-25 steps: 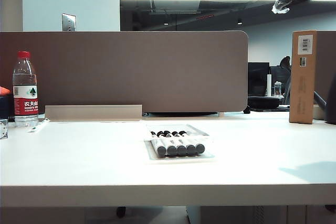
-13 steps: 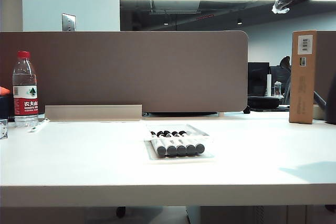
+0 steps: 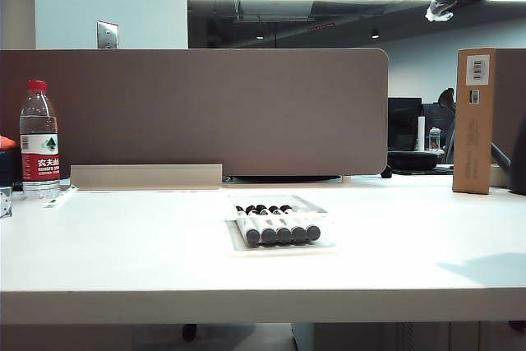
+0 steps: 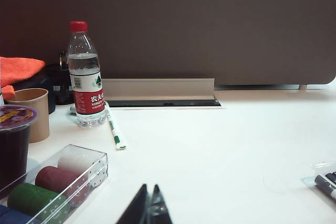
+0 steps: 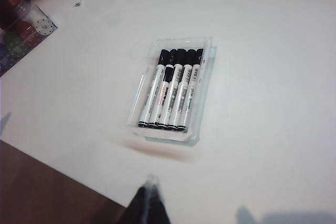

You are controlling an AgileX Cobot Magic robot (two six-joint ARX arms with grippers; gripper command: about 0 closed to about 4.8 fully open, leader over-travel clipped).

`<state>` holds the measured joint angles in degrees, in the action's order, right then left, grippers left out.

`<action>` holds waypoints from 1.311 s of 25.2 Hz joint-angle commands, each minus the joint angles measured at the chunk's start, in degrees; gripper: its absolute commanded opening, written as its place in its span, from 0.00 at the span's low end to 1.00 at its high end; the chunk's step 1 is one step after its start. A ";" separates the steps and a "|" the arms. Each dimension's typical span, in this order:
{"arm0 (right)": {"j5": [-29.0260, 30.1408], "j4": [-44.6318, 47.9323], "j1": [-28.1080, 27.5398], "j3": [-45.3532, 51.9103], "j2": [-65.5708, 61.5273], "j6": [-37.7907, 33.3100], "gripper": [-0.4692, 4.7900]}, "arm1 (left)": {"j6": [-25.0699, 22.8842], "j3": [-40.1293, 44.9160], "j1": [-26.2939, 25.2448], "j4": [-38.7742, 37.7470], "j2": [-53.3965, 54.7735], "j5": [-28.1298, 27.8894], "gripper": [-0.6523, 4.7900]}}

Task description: Pick up the markers scattered on the table and put them into the packaging box, making sure the markers fit the shape of the box's grooves.

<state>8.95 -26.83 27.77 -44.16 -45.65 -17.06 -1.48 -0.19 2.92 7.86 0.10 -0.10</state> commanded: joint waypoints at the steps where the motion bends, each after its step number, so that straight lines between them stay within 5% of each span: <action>1: -0.04 0.98 -0.02 -0.22 0.13 0.04 0.08 | -0.04 -0.26 -0.04 0.35 0.04 0.15 0.11; 9: -0.96 2.27 -0.83 -0.17 4.79 3.80 0.08 | -0.04 -0.26 -0.04 0.35 0.02 0.15 0.11; 18: 1.36 2.75 -19.76 6.99 20.04 3.78 0.08 | -0.04 -0.26 -0.07 0.35 0.02 0.26 0.11; 23: 1.22 4.68 -23.89 12.70 25.83 3.78 0.08 | -0.04 -0.26 -0.04 0.33 0.02 0.33 0.11; 33: -1.42 34.23 -24.65 36.39 42.10 3.82 0.08 | -0.04 -0.26 -0.04 0.33 0.04 0.35 0.11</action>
<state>7.64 1.89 3.14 -8.91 -4.45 -13.41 -1.48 -0.19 2.90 7.84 0.10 0.01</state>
